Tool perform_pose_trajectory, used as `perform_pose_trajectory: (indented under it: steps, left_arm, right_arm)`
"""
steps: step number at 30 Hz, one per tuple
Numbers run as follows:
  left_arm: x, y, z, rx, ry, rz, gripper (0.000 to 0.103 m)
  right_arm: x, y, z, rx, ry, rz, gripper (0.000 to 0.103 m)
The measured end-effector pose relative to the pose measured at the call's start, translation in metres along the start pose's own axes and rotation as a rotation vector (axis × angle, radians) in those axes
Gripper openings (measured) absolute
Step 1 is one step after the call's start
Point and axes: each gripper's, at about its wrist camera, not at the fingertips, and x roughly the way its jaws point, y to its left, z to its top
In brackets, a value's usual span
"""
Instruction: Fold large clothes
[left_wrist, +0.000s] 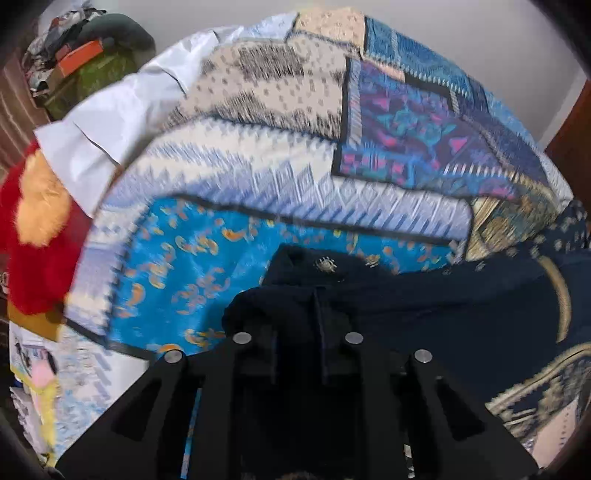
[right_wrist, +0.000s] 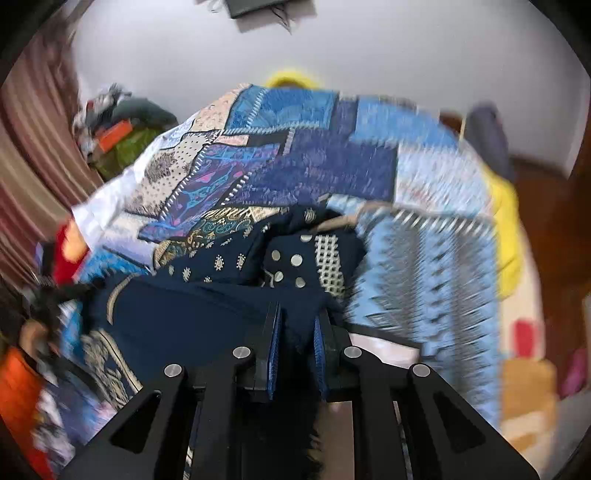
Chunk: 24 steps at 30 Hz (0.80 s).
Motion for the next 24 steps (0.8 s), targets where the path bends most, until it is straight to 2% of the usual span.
perform_pose_trajectory:
  steps: [2, 3, 4, 6, 7, 8, 10, 11, 13, 18, 22, 24]
  left_arm:
    - [-0.011, 0.002, 0.005, -0.018, 0.022, -0.019, 0.031]
    - [-0.015, 0.001, 0.006, -0.017, 0.032, -0.021, 0.037]
    - [-0.021, -0.001, 0.008, -0.004, 0.036, -0.014, 0.039]
    - [-0.033, -0.009, 0.011, 0.029, 0.016, 0.005, 0.044]
    - [-0.038, -0.011, 0.011, 0.037, 0.008, -0.004, 0.053]
    - [-0.045, -0.012, 0.011, 0.036, 0.000, -0.026, 0.059]
    - [-0.057, -0.015, 0.011, 0.025, -0.048, -0.004, 0.092]
    - [-0.068, -0.018, 0.009, 0.035, -0.104, 0.026, 0.097]
    - [-0.079, -0.022, 0.005, 0.063, -0.151, 0.038, 0.098]
    - [-0.086, -0.037, -0.023, 0.139, -0.147, 0.014, 0.098]
    - [-0.061, -0.053, -0.059, 0.217, -0.089, 0.007, 0.098]
    - [-0.037, -0.062, -0.071, 0.261, -0.056, 0.057, 0.098]
  right_arm:
    - [-0.024, 0.006, 0.002, -0.067, -0.107, -0.315, 0.012]
    - [-0.030, 0.003, 0.004, -0.062, -0.132, -0.374, 0.012]
    - [-0.039, -0.006, 0.008, -0.018, -0.131, -0.365, 0.012]
    - [-0.050, -0.020, 0.011, 0.069, -0.102, -0.223, 0.012]
    - [-0.055, -0.024, 0.010, 0.105, -0.082, -0.137, 0.012]
    - [-0.059, -0.024, 0.008, 0.116, -0.066, -0.090, 0.012]
    - [-0.066, -0.017, 0.001, 0.087, -0.054, -0.076, 0.012]
    - [-0.069, -0.009, -0.005, 0.052, -0.051, -0.079, 0.012]
    - [-0.072, 0.004, -0.015, 0.009, -0.041, -0.068, 0.012]
    - [-0.067, 0.038, -0.044, -0.044, 0.004, 0.016, 0.012]
    - [-0.047, 0.056, -0.061, -0.059, 0.048, 0.072, 0.012]
    - [-0.026, 0.061, -0.067, -0.063, 0.083, 0.067, 0.012]
